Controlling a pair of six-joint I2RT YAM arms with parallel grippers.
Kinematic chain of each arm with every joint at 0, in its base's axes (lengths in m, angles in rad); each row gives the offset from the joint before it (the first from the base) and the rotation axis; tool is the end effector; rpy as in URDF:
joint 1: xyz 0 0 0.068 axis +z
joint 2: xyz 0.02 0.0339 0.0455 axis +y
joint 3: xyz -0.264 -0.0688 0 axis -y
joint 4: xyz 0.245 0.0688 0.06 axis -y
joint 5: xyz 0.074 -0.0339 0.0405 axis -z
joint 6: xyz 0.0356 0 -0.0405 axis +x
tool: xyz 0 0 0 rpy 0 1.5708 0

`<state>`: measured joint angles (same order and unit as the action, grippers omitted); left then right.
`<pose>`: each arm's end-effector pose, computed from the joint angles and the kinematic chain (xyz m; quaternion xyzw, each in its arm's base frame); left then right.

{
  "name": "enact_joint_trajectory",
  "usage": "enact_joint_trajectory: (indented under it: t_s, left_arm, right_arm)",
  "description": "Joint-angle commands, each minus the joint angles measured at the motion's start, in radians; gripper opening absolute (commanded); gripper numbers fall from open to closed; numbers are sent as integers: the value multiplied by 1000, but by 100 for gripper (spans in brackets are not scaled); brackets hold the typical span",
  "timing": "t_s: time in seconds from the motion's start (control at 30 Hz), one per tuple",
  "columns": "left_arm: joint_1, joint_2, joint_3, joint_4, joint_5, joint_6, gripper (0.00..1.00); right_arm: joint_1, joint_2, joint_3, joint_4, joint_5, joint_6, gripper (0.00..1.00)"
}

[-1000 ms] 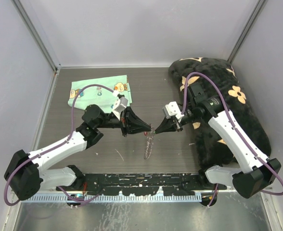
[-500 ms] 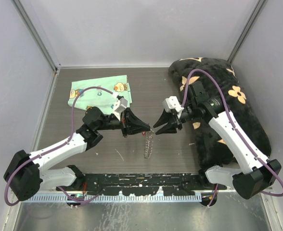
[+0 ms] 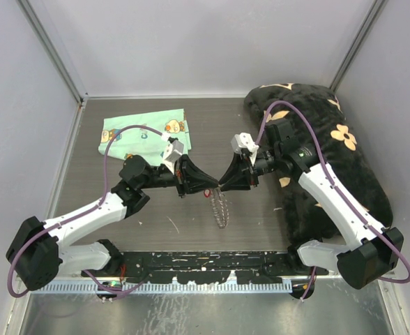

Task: Remove the keys from the keyring
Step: Remove the key from the keyring.

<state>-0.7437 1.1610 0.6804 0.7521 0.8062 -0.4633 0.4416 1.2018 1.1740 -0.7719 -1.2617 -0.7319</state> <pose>0.1702 -0.1914 0.3220 0.3871 0.5073 -0.6111 0.4684 0.1939 0.1292 0.3521 -0.5990 0.5003 0.4969 0.3795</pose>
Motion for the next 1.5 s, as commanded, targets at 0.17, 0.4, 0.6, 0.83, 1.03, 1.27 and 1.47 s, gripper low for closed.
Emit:
enact_joint_trajectory:
  t_s: [0.17,0.4,0.6,0.83,1.03,1.27,1.47]
  left_arm:
    - [7,-12,16,99,-38,-9,0]
    - [6,-19,10,76,-69,-6,0]
    - [6,-104,-53,-16,-223,-29,36]
    - [7,-244,-192,-42,-511,-293,72]
    - [4,-241,-269,111,-595,-592,74]
    - [-5,-261,-263,92,-571,-610,78]
    - [-55,-351,-182,-255,-613,-387,98]
  right_arm:
    - [12,-23,3,80,-6,70,18]
    - [12,-27,13,78,8,87,1]
    - [-25,-42,28,14,75,41,1]
    - [-82,-63,24,-61,116,-44,1]
    - [-143,-72,6,-60,87,-38,1]
    - [-182,-83,-21,-44,85,-26,1]
    - [-206,-90,-38,-26,71,-16,1]
